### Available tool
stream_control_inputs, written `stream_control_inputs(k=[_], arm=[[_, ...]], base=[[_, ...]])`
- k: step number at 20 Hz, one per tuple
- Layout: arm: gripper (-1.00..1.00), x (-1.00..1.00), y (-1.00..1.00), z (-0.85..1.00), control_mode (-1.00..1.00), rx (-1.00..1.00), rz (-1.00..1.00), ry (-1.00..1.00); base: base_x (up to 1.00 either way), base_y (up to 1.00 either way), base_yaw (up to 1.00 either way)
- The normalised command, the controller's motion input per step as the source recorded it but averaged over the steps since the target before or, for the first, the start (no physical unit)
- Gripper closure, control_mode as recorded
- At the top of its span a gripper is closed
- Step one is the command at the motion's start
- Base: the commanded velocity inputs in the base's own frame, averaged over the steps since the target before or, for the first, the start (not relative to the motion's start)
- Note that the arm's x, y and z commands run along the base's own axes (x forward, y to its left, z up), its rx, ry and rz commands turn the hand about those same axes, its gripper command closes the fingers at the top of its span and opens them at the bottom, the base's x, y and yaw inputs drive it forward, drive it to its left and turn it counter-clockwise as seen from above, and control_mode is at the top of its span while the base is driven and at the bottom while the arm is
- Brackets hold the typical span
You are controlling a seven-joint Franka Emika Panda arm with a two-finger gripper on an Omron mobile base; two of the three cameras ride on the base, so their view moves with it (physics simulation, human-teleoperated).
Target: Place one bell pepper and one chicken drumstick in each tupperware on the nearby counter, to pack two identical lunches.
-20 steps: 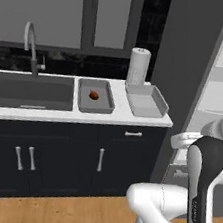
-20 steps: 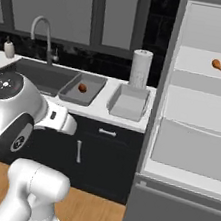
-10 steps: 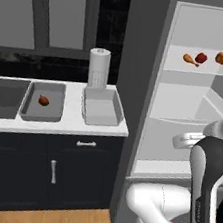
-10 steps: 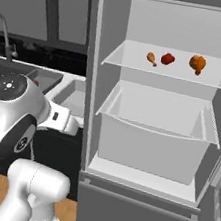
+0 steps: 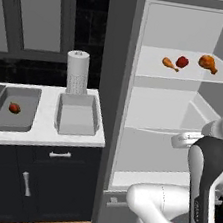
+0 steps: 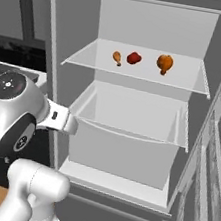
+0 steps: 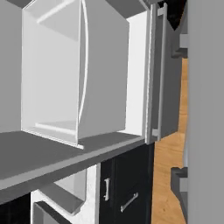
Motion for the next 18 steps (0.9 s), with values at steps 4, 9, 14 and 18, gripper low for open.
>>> stream_control_inputs(k=[4,9,14,18], arm=[[-1.00,0.00,0.00,0.00,1.00,0.00,0.00,0.00],[-1.00,0.00,0.00,0.00,1.00,0.00,0.00,0.00],[-1.00,0.00,-0.05,0.05,-1.00,0.00,0.00,0.00],[-1.00,0.17,-0.17,0.45,-1.00,0.00,0.00,0.00]], base=[[0.01,-0.54,-0.08],[0.64,-0.15,-0.07],[0.30,-0.14,-0.03],[0.00,0.00,0.00]])
